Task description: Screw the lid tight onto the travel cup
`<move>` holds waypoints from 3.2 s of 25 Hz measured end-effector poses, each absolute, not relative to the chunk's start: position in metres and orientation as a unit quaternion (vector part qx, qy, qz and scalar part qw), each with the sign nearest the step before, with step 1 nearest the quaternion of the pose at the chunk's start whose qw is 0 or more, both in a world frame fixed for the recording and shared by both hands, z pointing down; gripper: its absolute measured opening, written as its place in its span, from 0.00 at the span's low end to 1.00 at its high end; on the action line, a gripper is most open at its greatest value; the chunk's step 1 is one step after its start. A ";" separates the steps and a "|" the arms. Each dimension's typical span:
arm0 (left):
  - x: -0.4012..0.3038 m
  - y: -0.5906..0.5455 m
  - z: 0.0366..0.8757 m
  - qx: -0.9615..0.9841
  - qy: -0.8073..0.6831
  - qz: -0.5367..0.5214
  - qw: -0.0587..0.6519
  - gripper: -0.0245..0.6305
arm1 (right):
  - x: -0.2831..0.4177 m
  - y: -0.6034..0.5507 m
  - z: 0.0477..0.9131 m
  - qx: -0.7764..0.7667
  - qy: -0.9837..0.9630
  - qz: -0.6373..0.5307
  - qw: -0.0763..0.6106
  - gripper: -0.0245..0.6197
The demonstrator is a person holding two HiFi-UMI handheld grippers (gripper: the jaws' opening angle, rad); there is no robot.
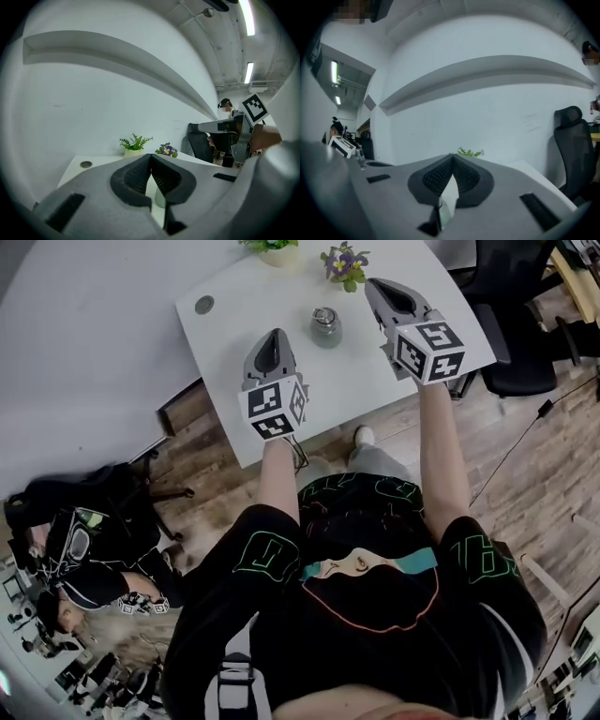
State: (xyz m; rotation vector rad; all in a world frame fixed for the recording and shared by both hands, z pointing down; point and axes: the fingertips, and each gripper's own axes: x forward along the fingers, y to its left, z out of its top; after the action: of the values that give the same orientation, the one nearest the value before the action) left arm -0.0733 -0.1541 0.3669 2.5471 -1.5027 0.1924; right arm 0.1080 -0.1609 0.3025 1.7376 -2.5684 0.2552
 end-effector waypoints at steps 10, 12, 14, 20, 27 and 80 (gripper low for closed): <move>-0.055 -0.136 0.400 0.838 -0.527 0.097 0.106 0.05 | 0.081 -0.165 0.330 0.448 -0.890 0.071 0.038 0.05; -0.052 -0.133 0.408 0.837 -0.525 0.107 0.111 0.05 | 0.077 -0.165 0.337 0.436 -0.896 0.075 0.040 0.05; -0.050 -0.131 0.416 0.837 -0.523 0.118 0.115 0.05 | 0.074 -0.164 0.343 0.429 -0.899 0.081 0.042 0.05; -0.036 -0.126 0.437 0.837 -0.512 0.138 0.132 0.12 | 0.069 -0.153 0.355 0.393 -0.914 0.077 0.058 0.05; -0.017 -0.134 0.455 0.843 -0.495 0.160 0.138 0.20 | 0.070 -0.160 0.357 0.351 -0.933 0.057 0.057 0.05; 0.029 -0.172 0.513 0.876 -0.432 0.166 0.135 0.51 | 0.026 -0.174 0.426 0.412 -0.897 0.014 0.157 0.39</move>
State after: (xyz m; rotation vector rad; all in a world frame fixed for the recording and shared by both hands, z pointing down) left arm 0.0291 -0.1717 0.5128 2.5383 -1.2508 0.4805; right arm 0.0264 -0.1739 0.4262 1.1802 -2.5670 0.0393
